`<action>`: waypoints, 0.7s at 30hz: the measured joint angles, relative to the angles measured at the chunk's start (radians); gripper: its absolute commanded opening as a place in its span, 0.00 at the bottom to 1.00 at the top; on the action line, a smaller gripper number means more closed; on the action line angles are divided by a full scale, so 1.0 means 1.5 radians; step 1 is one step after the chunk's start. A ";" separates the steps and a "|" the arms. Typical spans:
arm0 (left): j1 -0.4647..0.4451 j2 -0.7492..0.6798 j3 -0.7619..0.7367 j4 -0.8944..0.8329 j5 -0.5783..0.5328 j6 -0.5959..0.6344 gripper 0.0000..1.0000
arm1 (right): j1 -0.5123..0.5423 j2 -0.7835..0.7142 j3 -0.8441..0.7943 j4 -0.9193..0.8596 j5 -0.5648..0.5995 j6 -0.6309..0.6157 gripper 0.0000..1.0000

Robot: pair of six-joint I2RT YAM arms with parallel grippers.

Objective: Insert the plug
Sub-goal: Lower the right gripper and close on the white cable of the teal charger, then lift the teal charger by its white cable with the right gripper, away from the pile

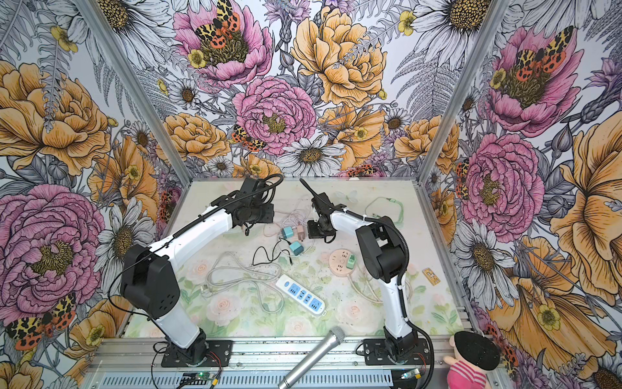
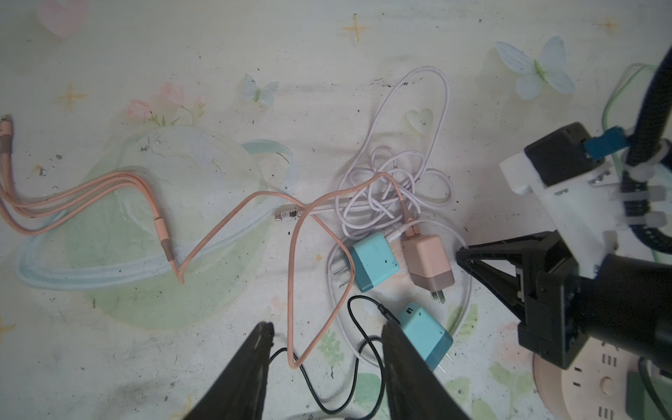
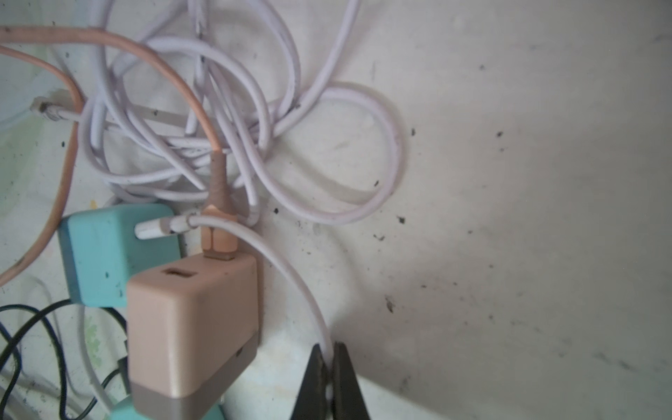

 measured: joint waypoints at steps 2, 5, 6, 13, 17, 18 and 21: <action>-0.001 0.000 -0.006 0.002 0.003 0.000 0.51 | 0.000 -0.020 -0.004 -0.003 0.003 0.000 0.00; -0.005 0.001 -0.011 0.007 0.012 0.000 0.51 | 0.002 -0.065 -0.005 -0.005 0.006 0.000 0.00; -0.006 0.001 -0.012 0.010 0.016 0.000 0.51 | 0.001 -0.080 -0.005 -0.005 0.005 0.000 0.00; -0.020 0.001 -0.031 0.046 0.056 0.003 0.51 | 0.003 -0.184 -0.005 -0.005 -0.022 0.000 0.00; -0.027 0.001 -0.056 0.086 0.098 0.028 0.52 | 0.004 -0.202 -0.005 -0.007 -0.039 -0.002 0.00; -0.027 0.001 -0.064 0.099 0.107 0.037 0.52 | 0.004 -0.204 -0.005 -0.010 -0.040 -0.004 0.00; -0.028 0.002 -0.090 0.136 0.135 0.061 0.53 | 0.004 -0.208 -0.005 -0.026 -0.041 -0.008 0.00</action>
